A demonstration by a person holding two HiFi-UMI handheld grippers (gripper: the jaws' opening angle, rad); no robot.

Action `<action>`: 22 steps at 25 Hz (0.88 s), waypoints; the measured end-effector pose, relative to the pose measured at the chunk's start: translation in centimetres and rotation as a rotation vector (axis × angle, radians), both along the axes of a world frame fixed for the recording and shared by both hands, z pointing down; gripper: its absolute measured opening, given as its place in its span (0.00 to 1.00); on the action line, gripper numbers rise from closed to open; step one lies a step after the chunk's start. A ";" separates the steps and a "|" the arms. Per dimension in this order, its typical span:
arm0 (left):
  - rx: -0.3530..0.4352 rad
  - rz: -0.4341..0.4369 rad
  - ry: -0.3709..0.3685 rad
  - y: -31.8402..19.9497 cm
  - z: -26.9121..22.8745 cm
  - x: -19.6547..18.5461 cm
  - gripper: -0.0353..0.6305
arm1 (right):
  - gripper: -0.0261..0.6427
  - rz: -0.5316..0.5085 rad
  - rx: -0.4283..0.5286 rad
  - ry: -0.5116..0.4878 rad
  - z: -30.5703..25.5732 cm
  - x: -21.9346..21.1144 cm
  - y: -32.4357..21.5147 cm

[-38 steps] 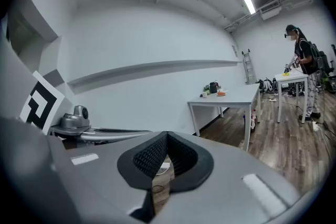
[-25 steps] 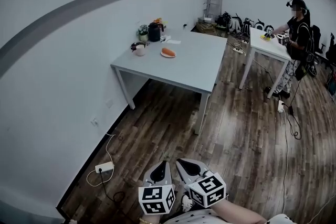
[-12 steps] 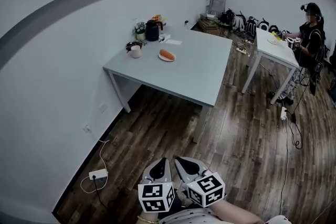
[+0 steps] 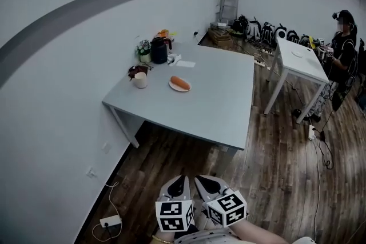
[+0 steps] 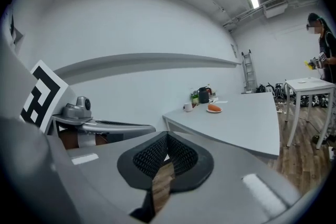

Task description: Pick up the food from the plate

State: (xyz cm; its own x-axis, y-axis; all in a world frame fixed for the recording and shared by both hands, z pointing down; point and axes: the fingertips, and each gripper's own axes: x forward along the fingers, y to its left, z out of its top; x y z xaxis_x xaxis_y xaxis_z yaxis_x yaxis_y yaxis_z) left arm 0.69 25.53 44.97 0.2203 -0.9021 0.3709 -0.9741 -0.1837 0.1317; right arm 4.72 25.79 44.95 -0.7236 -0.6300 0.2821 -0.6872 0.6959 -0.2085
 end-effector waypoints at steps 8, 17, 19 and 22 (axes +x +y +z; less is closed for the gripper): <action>0.011 0.057 0.007 -13.8 -0.7 -6.1 0.06 | 0.04 0.109 0.045 0.008 -1.0 -4.5 -14.5; -0.030 0.090 0.023 -25.4 0.6 -9.2 0.06 | 0.04 0.108 0.052 0.081 -0.8 -8.1 -26.9; -0.031 0.084 0.028 -28.1 1.0 -9.9 0.06 | 0.04 0.093 0.057 0.101 -0.4 -8.8 -30.2; -0.032 0.071 0.031 -32.3 1.9 -11.6 0.06 | 0.04 0.072 0.060 0.130 0.2 -10.1 -35.6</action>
